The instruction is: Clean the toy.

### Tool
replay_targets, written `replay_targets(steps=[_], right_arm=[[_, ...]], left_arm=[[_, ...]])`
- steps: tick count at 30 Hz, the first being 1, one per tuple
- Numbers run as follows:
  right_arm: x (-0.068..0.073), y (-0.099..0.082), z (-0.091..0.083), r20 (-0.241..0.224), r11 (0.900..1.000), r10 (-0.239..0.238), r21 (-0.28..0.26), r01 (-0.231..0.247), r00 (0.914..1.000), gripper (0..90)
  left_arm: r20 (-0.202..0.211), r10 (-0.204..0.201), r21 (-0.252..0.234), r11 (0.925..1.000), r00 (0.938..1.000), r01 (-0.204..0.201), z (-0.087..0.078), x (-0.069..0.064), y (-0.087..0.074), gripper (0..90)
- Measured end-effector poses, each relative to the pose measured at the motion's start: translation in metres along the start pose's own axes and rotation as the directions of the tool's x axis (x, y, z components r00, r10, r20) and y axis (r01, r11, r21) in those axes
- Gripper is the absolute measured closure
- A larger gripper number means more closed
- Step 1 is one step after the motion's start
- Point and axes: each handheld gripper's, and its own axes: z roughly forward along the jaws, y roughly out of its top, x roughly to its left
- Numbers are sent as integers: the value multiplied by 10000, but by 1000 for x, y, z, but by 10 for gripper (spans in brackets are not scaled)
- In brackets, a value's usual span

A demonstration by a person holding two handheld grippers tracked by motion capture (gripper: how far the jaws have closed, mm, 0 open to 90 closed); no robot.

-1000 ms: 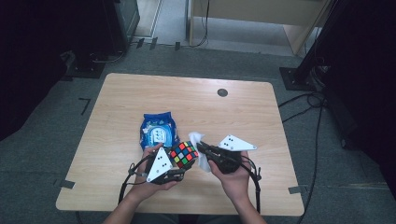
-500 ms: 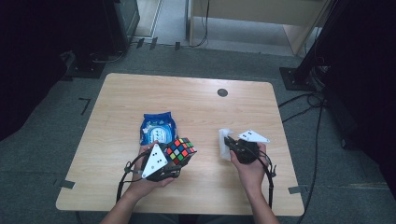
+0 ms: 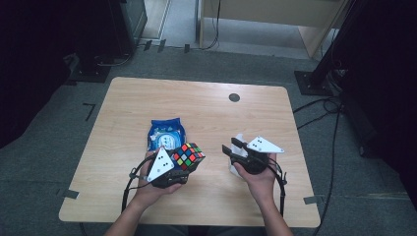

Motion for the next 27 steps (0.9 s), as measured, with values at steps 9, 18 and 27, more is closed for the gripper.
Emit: replay_targets(steps=[9, 18, 27], right_arm=[[19, -2, 8, -804, 9884, -1500, -366, 1474, 9854, 578], [41, -6, 18, -516, 9763, -2161, -16, 2163, 9750, 642], [64, -11, 27, -709, 9437, -3303, -433, 3279, 9412, 357]], left_arm=[[-65, -465, -95, 9989, 9989, 464, -4, 10, 2, 341], [-103, -545, -219, 9983, 9985, 542, -8, 15, 4, 341], [15, -781, -126, 9969, 9969, 781, -10, 19, 7, 341]])
